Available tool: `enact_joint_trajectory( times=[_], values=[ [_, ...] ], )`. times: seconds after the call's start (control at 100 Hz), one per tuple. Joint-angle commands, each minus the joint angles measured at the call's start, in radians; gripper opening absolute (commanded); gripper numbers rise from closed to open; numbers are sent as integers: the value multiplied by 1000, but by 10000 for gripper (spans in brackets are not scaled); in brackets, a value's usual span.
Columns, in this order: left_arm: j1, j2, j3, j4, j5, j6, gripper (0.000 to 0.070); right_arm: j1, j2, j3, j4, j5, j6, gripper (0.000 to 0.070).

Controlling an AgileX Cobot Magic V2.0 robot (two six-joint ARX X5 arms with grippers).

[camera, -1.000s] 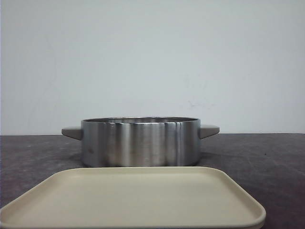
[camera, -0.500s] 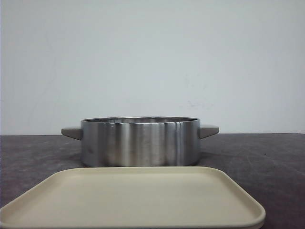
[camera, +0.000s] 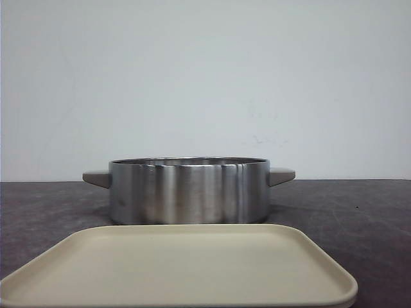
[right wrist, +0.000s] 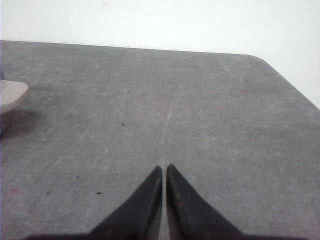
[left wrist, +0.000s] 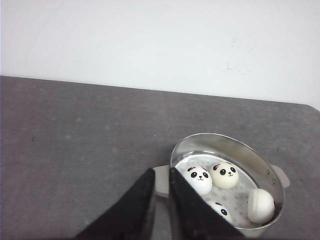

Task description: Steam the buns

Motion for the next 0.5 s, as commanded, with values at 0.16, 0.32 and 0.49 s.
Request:
enact_joint_trajectory(
  times=[0.16, 0.32, 0.49],
  values=[
    [45, -10, -5, 0, -4, 55, 0, -2, 0, -4, 12, 3, -8, 8],
    [142, -87, -178, 151, 228, 112, 0, -2, 0, -4, 12, 3, -8, 8],
    [220, -248, -502, 438, 276, 90, 0, -2, 0, -4, 12, 3, -8, 8]
  ],
)
